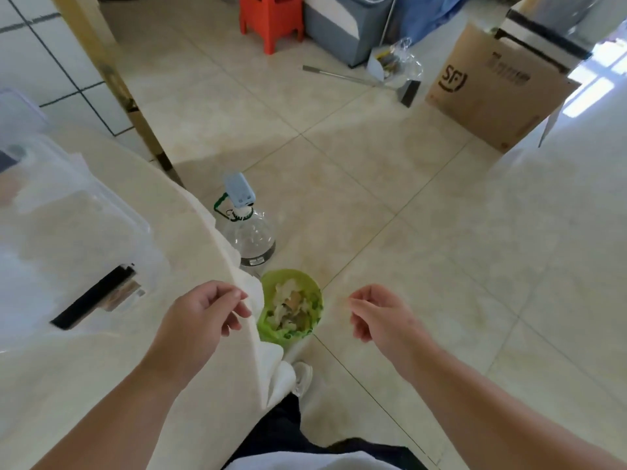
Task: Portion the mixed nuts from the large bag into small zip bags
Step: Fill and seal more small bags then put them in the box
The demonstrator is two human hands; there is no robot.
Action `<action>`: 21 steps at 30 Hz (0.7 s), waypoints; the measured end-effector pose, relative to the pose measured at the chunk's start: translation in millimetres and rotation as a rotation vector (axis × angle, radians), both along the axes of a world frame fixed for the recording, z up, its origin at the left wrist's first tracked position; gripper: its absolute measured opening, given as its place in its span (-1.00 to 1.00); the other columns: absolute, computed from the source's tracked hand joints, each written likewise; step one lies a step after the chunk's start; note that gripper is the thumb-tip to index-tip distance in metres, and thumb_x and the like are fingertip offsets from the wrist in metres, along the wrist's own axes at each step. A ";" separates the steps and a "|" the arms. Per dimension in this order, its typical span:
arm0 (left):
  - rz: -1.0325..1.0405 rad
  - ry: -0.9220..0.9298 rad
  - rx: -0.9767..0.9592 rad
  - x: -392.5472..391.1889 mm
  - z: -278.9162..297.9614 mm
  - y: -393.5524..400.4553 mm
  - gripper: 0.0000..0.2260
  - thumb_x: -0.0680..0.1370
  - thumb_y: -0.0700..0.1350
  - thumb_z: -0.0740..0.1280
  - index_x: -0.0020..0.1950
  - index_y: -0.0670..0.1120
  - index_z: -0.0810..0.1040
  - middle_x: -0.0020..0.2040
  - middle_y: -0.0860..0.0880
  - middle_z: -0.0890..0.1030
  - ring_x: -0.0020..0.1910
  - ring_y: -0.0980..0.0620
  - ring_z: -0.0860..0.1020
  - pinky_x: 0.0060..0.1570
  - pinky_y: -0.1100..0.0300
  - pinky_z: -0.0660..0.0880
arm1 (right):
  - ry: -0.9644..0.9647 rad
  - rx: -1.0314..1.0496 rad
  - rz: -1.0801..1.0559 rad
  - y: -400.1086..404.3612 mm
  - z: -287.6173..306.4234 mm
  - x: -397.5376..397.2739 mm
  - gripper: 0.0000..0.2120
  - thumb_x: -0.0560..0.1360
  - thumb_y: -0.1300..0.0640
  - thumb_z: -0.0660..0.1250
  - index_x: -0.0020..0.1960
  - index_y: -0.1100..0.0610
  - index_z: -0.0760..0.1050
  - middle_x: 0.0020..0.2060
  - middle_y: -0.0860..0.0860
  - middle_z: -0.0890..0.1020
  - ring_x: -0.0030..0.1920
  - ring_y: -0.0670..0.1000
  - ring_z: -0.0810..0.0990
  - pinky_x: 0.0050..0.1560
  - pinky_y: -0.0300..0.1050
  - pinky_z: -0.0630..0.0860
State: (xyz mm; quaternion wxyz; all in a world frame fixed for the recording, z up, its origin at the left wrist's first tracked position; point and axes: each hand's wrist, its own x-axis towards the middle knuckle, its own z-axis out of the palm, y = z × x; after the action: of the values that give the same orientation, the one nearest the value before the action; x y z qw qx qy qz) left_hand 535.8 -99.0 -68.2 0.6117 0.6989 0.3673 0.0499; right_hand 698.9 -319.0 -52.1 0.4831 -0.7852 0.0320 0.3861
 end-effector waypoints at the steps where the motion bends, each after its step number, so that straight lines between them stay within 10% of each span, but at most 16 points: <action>1: -0.015 -0.005 -0.015 13.1 -3.5 0.7 -0.82 0.58 -0.05 0.30 -0.08 0.08 0.70 -0.16 -0.04 0.74 -0.30 0.04 0.63 -0.22 0.09 0.51 | -0.011 -0.020 0.015 -0.7 -2.8 8.8 -0.91 0.53 0.20 0.31 -0.11 0.08 0.58 -0.40 -0.02 0.60 -0.44 -0.08 0.53 -0.43 -0.30 0.45; 21: 0.298 0.028 0.021 220.6 10.6 -56.7 -0.70 0.67 -0.16 0.28 -0.15 0.10 0.71 -0.20 -0.06 0.74 -0.34 0.05 0.64 -0.22 0.06 0.53 | -0.043 0.033 0.188 -46.7 5.3 258.3 -0.92 0.52 0.20 0.33 -0.14 0.10 0.57 -0.43 -0.05 0.60 -0.45 -0.08 0.53 -0.42 -0.29 0.46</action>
State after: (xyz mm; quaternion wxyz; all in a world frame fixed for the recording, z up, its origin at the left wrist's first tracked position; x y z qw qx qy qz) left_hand 756.4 -155.7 -57.6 0.5850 0.6437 0.4747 0.1344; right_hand 957.2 -365.7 -46.8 0.4581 -0.7847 -0.0587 0.4135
